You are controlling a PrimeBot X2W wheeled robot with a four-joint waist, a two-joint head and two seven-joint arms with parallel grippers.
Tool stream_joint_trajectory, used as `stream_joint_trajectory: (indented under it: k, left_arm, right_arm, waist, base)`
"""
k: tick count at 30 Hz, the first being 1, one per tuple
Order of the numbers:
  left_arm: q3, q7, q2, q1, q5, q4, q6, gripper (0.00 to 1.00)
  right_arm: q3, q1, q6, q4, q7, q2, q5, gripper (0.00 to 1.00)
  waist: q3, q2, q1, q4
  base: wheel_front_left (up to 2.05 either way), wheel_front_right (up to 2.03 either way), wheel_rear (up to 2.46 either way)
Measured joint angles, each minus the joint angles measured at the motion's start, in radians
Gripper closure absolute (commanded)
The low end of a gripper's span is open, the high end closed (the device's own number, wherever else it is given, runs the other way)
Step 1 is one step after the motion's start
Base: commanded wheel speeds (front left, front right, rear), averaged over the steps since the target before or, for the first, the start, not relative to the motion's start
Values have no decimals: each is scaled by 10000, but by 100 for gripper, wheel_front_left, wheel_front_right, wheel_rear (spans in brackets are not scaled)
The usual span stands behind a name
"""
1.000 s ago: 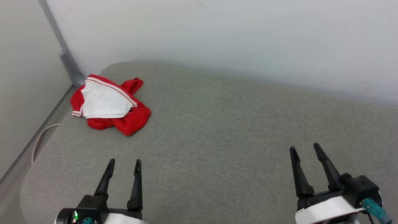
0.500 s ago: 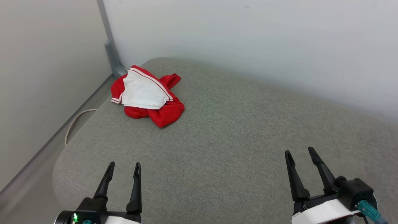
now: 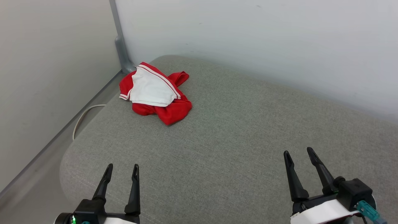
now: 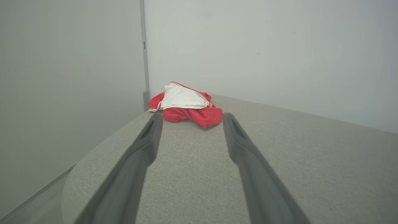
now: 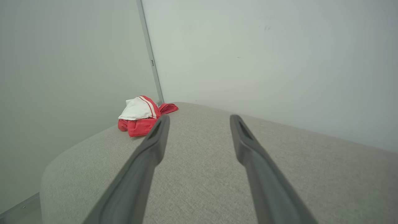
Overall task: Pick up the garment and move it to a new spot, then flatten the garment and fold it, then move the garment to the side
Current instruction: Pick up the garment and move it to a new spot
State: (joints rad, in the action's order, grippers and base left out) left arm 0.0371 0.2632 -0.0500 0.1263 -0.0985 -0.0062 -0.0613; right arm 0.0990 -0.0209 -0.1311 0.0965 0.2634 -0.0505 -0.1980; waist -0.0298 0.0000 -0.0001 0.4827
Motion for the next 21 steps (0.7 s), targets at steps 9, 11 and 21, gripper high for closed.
stream_joint_trajectory:
  k: [9,11,21]
  left_arm:
    - [-21,0,0,-348,-443,-4,192,0]
    - [-190,2,0,-686,-410,238,176,0]
    - [-769,-61,-1509,-3746,-658,3354,-594,0]
  right_arm:
    - [12,323,2,-134,0,0,600,0]
    - [25,489,0,-215,0,0,828,0]
    - [224,1561,0,-621,0,10,1505,0]
  waist:
    - [847,0,1,-265]
    - [1143,0,2,-369]
    - [2876,0,3,-1411]
  base:
    - [0,0,0]
    - [0,0,0]
    - [0,0,0]
